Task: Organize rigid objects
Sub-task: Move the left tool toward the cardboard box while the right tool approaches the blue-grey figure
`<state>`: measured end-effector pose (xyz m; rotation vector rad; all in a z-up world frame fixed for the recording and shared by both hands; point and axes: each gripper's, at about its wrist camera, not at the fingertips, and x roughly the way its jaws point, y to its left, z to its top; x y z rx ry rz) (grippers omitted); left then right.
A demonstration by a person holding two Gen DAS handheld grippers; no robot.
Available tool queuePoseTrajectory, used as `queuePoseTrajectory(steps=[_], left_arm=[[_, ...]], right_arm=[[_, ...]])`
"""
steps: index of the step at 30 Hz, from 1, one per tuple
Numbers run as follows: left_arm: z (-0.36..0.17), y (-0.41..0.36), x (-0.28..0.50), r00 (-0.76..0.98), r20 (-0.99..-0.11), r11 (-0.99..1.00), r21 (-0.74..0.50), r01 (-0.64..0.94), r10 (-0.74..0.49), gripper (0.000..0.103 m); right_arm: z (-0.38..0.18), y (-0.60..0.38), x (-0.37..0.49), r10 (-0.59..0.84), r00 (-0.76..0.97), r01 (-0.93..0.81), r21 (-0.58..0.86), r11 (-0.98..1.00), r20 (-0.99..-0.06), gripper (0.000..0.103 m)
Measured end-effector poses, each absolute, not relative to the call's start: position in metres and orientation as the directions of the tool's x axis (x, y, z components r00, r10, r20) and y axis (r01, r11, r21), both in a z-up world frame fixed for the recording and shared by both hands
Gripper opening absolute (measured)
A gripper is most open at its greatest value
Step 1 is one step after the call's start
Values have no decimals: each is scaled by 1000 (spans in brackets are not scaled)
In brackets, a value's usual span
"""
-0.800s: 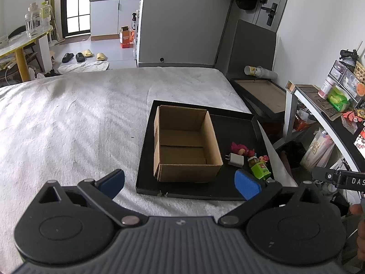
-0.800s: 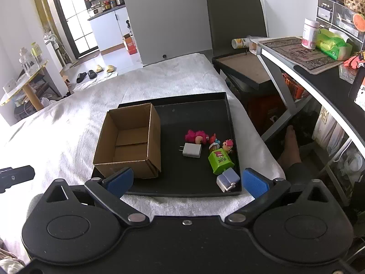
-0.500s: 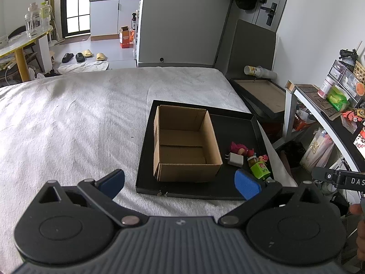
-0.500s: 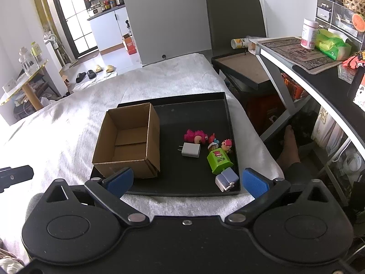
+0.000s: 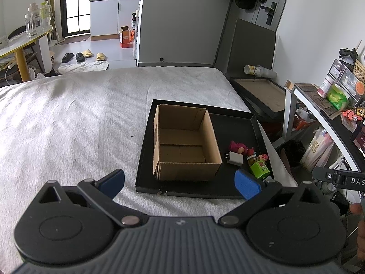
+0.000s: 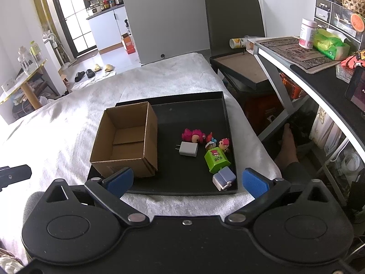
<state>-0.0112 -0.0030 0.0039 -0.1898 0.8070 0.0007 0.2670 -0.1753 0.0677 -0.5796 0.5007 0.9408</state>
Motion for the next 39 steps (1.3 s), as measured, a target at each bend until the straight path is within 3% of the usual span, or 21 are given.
queuePoseTrajectory(steps=[30, 31, 39], left_arm=[[0, 8, -10, 692, -720, 972, -190, -136, -44, 102], [0, 8, -10, 701, -714, 956, -207, -206, -4, 102], [-7, 11, -2, 694, -720, 953, -208, -219, 2, 102]], right_arm=[[68, -173, 263, 594, 509, -851, -257, 458, -623, 103], [67, -173, 263, 593, 509, -851, -258, 458, -624, 103], [65, -170, 270, 587, 512, -846, -248, 473, -627, 103]])
